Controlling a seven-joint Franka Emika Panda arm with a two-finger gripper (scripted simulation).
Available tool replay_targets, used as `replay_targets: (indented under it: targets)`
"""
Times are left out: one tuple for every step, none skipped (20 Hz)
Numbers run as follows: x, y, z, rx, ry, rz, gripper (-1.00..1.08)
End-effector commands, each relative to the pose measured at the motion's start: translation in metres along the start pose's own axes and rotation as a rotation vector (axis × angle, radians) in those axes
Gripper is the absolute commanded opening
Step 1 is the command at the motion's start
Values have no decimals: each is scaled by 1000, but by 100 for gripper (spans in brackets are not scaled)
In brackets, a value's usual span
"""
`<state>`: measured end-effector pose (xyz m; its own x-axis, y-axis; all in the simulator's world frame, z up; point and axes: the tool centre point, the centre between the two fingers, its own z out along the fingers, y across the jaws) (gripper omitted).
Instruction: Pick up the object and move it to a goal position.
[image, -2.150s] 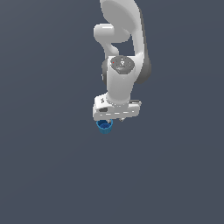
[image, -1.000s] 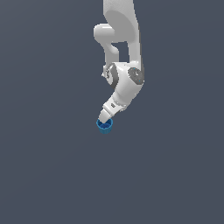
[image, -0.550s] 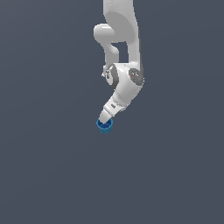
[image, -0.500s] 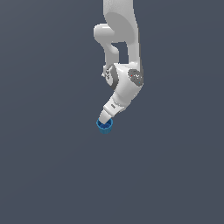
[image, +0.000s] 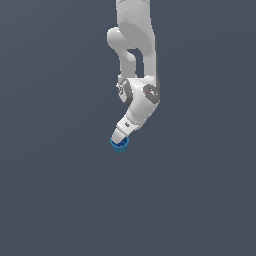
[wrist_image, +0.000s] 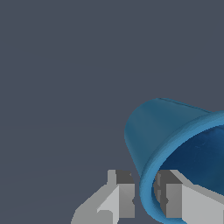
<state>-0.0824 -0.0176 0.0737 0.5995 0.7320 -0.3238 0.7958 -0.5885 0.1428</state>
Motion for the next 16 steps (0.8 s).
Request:
replay_targets:
  targets:
    - [0, 0, 0, -1, 1, 0, -100]
    - [0, 0, 0, -1, 1, 0, -100]
    - [0, 0, 0, -1, 1, 0, -100]
    - [0, 0, 0, -1, 1, 0, -100]
    - [0, 0, 0, -1, 1, 0, -100]
    - [0, 0, 0, -1, 1, 0, -100]
    - [0, 0, 0, -1, 1, 0, -100]
    - [0, 0, 0, -1, 1, 0, -100]
    - [0, 0, 0, -1, 1, 0, -100]
    - [0, 1, 0, -2, 1, 1, -100]
    - [1, 1, -1, -3, 2, 2, -100]
    - [1, 2, -2, -6, 4, 5, -100]
    - [2, 3, -3, -10, 6, 8, -100]
    - [4, 4, -5, -15, 8, 13, -100]
    - [5, 6, -8, -21, 12, 18, -100]
    - [7, 8, -11, -28, 15, 24, -100]
